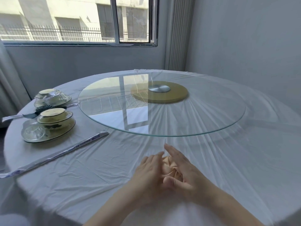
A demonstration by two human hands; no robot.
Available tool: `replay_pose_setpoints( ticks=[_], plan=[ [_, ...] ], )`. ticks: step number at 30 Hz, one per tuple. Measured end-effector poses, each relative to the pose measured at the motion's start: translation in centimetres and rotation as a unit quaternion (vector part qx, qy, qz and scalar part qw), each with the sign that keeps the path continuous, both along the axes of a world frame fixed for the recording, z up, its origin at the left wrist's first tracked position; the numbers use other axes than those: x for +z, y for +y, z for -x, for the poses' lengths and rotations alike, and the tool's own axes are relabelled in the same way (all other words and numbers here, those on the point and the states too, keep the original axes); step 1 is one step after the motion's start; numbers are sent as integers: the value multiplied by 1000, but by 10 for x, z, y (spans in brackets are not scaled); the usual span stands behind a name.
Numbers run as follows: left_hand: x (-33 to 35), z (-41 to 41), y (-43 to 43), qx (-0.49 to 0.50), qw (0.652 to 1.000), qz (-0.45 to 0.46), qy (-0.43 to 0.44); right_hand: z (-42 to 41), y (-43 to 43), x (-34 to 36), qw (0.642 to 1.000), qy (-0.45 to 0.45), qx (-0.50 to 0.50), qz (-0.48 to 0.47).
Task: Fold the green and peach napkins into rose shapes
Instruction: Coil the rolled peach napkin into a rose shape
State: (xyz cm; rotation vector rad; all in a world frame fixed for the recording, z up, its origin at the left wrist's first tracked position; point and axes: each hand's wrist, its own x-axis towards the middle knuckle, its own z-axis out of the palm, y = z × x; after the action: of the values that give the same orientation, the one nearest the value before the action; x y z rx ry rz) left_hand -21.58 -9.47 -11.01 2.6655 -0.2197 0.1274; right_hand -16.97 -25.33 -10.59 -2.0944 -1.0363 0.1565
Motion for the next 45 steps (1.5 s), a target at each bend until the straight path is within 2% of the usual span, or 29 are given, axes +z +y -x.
replay_pose_setpoints(
  ticks=[3,6,8,10,12,15,23,26,29,31,33,35,37,38,41,45],
  plan=[
    [0,10,12,65,997,49,10,1,-3,-1,1000,18,5,9],
    [2,27,24,82,988,134,11,3,-3,-3,1000,4,-4,13],
    [4,38,24,98,979,175,-39,2,-2,-5,999,-27,-14,27],
    [4,42,16,80,973,157,-146,2,1,-6,997,-56,-17,44],
    [2,41,3,36,963,91,-249,1,2,-6,997,-52,-19,58],
    [1,32,-11,8,950,0,-311,1,2,-2,997,-39,-25,67],
    [6,28,-4,-13,949,-92,-303,2,6,1,993,-80,-38,83],
    [5,35,4,-35,939,-160,-302,0,4,-1,994,-79,-26,76],
    [1,33,5,-43,943,-187,-273,-1,4,-3,996,-66,-20,59],
    [1,29,3,-44,951,-176,-250,-2,1,-5,999,-32,-16,37],
    [3,27,1,-44,960,-156,-227,-4,-6,-2,999,38,2,1],
    [7,30,-1,-41,973,-125,-191,-6,-12,6,988,135,20,-68],
    [12,28,-4,-28,973,-112,-198,-11,-16,11,970,196,3,-145],
    [14,24,-5,-18,971,-112,-210,-12,-16,11,966,201,-16,-164],
    [23,11,-9,34,969,-84,-228,-11,-13,8,976,157,-51,-145],
    [24,-2,-7,19,990,-3,-138,-17,-20,17,967,193,-56,-154]
  ],
)
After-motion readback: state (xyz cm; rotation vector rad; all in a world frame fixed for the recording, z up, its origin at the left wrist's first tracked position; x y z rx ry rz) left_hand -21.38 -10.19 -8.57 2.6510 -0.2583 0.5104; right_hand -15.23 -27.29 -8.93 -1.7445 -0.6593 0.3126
